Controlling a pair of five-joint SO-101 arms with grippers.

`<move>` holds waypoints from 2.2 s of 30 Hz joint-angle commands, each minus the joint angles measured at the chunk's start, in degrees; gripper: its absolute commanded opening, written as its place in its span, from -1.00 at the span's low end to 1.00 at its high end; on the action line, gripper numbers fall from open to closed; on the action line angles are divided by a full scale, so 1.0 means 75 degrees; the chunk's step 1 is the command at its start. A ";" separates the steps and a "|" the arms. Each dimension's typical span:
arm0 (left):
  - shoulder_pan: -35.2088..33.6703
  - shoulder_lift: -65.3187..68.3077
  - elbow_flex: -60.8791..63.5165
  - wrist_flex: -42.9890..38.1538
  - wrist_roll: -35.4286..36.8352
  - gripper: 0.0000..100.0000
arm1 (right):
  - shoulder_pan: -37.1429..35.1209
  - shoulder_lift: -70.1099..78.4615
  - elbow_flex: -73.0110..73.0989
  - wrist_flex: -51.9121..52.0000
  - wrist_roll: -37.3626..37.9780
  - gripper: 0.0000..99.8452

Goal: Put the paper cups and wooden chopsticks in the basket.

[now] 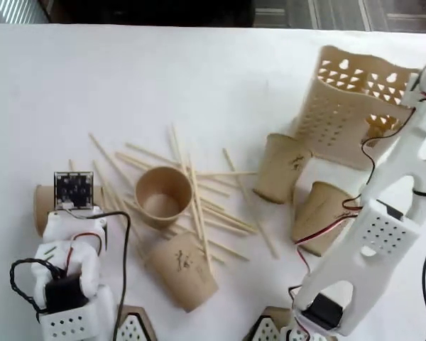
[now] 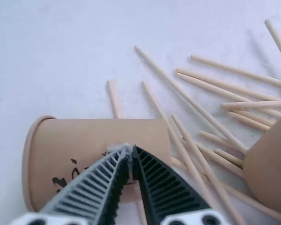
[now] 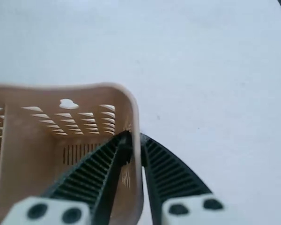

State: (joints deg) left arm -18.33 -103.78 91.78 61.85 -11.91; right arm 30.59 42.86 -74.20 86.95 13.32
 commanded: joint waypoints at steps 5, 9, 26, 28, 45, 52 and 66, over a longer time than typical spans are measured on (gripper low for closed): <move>-0.0041 -0.0053 -0.0059 -0.0141 -0.0059 -0.92 | 0.0615 -0.0135 -0.0410 -0.0193 0.0492 -0.96; -0.0041 -0.0053 -0.0059 -0.0141 -0.0059 -0.92 | 0.0756 -0.0170 -0.0410 -0.0193 0.0504 -0.96; -0.0029 -0.0053 -0.0059 -0.0141 -0.0059 -0.92 | -0.0592 -0.0100 -0.0340 0.0639 0.1747 -0.96; -0.0029 -0.0053 -0.0059 -0.0141 -0.0059 -0.92 | -0.0979 -0.0088 -0.0328 0.0944 0.1747 -0.96; -0.0029 -0.0053 -0.0059 -0.0141 -0.0059 -0.92 | -0.3171 0.0229 0.0680 0.1530 0.1735 -0.96; -0.0029 -0.0053 -0.0059 -0.0141 -0.0070 -0.92 | -0.3593 0.0217 0.0668 0.1530 0.1747 -0.96; -0.0029 -0.0053 -0.0059 -0.0211 -0.0070 -0.92 | -0.4190 -0.0791 0.1864 0.1541 0.2333 -0.96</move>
State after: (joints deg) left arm -18.33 -103.78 91.78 61.58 -11.91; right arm 2.99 40.48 -64.88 97.05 28.88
